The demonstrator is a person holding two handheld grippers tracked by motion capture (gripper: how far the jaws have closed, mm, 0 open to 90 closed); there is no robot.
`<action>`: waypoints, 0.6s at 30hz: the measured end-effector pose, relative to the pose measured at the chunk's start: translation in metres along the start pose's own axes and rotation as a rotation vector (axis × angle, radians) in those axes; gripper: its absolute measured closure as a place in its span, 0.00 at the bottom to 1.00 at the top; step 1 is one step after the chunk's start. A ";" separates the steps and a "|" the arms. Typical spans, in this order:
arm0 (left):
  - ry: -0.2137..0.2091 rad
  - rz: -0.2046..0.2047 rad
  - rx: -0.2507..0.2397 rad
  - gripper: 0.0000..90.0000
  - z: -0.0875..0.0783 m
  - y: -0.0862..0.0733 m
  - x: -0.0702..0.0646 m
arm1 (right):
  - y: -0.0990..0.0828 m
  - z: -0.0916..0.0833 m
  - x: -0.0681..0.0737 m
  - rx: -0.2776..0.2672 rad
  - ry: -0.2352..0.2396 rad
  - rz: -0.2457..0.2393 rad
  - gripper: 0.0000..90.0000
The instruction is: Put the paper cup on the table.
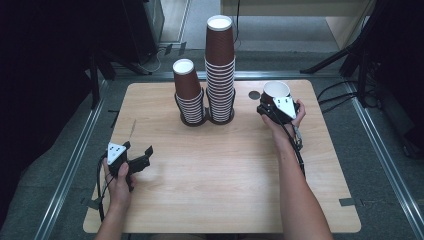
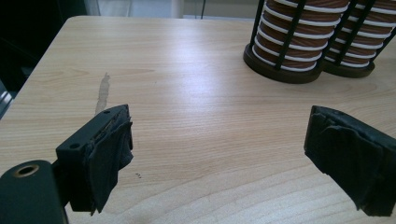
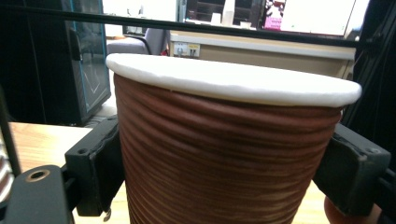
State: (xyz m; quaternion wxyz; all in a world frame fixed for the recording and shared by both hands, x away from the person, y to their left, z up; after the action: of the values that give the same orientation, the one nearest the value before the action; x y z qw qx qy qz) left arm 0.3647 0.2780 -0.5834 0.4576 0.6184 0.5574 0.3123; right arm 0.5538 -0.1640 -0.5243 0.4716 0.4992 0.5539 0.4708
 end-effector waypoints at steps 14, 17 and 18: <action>-0.019 -0.022 0.000 0.09 0.001 -0.001 -0.001 | -0.025 0.017 -0.008 0.079 -0.005 -0.023 0.15; -0.020 -0.023 0.000 0.09 0.002 -0.001 -0.001 | -0.027 0.017 -0.006 0.091 0.007 -0.026 0.15; -0.020 -0.022 0.000 0.09 0.002 -0.001 -0.001 | -0.027 0.017 -0.005 0.096 0.010 -0.018 0.15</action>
State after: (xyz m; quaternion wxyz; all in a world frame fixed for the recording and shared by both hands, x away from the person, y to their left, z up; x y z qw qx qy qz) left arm 0.3658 0.2770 -0.5844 0.4667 0.6152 0.5596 0.3010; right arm 0.5683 -0.1700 -0.5530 0.4485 0.5137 0.5829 0.4418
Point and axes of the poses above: each handheld gripper's, and its own axes: z roughly forward along the jaws, y roughly out of its top, x roughly to its left, the point moved 10 cm from there along z, roughly forward along the jaws, and after that the axes turned 1 degree about x, right-handed, at the moved point
